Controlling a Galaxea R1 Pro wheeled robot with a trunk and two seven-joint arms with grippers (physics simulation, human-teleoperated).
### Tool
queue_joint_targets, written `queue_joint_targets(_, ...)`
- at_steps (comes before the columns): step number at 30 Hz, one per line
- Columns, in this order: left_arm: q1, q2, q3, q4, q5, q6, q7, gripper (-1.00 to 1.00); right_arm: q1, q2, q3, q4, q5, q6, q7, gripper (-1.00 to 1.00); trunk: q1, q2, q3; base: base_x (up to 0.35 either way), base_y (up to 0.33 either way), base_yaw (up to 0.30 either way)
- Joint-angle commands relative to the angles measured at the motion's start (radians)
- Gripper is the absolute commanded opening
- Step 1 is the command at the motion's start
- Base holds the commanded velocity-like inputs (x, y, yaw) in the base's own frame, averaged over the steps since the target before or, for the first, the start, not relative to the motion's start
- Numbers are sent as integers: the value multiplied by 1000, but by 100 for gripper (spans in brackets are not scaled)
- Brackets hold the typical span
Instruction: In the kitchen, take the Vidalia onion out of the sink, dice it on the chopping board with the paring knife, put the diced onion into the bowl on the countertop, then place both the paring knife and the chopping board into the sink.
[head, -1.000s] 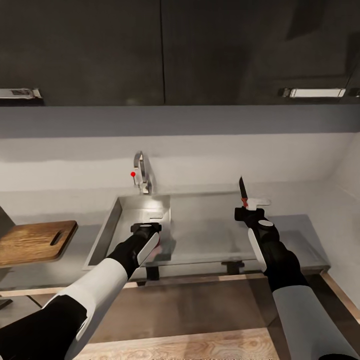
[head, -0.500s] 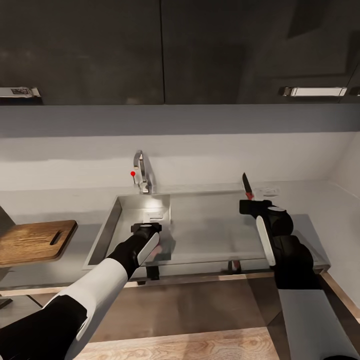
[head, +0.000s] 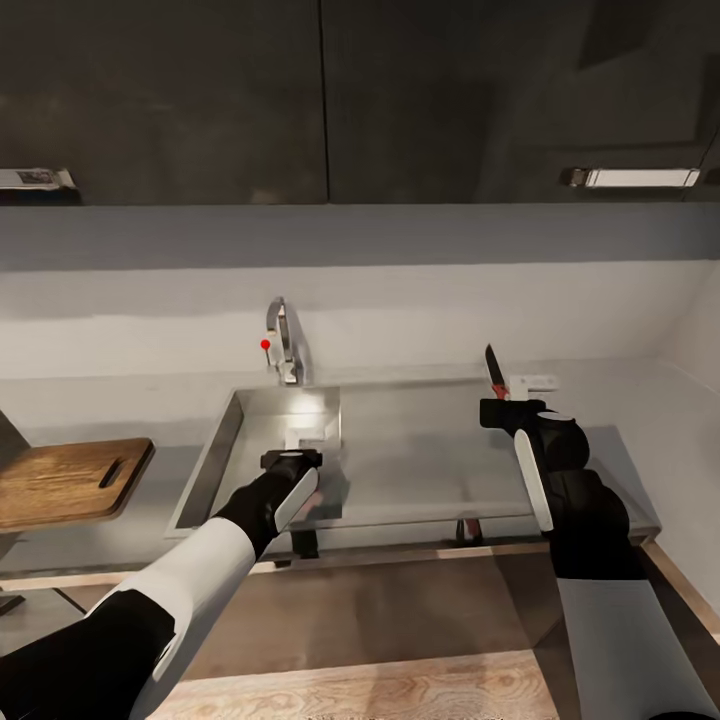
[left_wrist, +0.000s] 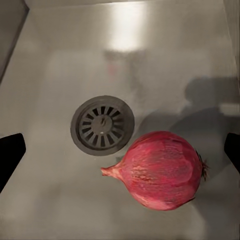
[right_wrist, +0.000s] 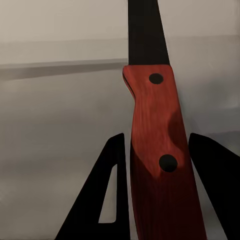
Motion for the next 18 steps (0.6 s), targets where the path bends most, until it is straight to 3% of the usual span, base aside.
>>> queue_joint_targets(1, -1, 1, -7, 0, 8, 4, 8, 100, -1, 0, 1, -1, 0, 5, -2, -100, 0, -1, -3, 0, 0, 0)
queue_joint_targets(9, -1, 1, -7, 1, 8, 4, 6, 100, -1, 0, 1, -2, 0, 5, -2, -100, 0, -1, -16, 0, -50, 0)
queue_joint_targets(18, -1, 1, -7, 1, 8, 5, -60, 100, -1, 0, 1, -2, 0, 5, -2, -100, 0, -1, -31, 0, -46, 0)
